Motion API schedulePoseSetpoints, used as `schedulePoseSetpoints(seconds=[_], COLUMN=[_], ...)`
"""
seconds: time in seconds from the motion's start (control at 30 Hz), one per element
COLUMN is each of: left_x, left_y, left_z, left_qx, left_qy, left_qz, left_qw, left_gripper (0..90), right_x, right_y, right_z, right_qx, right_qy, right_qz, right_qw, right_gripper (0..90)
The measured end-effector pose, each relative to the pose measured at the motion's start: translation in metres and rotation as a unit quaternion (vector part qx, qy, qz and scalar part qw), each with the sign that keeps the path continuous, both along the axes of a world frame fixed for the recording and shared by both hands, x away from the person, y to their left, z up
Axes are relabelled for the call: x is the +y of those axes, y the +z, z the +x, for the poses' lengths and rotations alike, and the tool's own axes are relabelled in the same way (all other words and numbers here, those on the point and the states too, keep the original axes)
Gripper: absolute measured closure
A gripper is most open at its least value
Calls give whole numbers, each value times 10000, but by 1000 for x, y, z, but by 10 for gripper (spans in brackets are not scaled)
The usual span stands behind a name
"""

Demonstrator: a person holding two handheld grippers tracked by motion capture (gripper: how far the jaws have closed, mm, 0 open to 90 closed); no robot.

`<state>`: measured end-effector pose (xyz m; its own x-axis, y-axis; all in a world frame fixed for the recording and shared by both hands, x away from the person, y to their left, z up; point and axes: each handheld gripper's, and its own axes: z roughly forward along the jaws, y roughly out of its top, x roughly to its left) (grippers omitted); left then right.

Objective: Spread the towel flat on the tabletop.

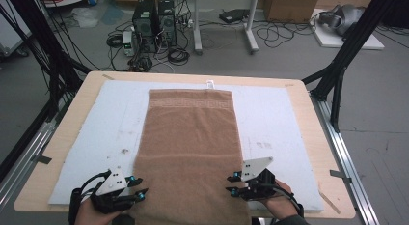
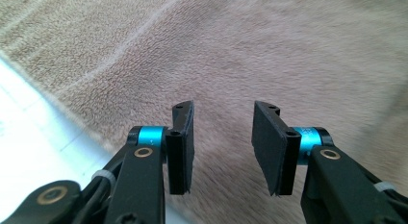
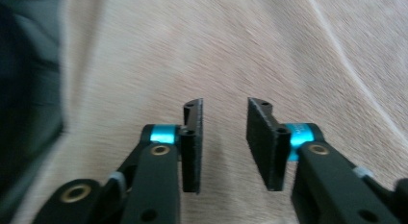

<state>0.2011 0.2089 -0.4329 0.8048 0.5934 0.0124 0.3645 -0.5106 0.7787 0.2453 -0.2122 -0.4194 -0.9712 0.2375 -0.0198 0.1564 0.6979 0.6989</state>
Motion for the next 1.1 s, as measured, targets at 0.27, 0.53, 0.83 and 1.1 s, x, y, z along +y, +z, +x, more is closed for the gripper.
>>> schedulePoseSetpoints(seconds=[0.27,0.53,0.83,1.1], left_x=[-2,12,15,13], left_y=[-12,3,18,25], left_z=[6,-10,24,60], left_qx=[186,146,12,-12], left_qy=[22,31,316,475], left_qz=[-40,-176,-537,-773], left_qw=[9998,9997,9981,9959], left_gripper=[865,776,480,387], right_x=[0,0,-12,-11], right_y=[-21,-7,8,18], right_z=[5,-12,25,58], right_qx=[268,500,262,181], right_qy=[-86,218,-752,-1178], right_qz=[52,422,521,594], right_qw=[9996,9976,9955,9911], right_gripper=[859,798,499,360])
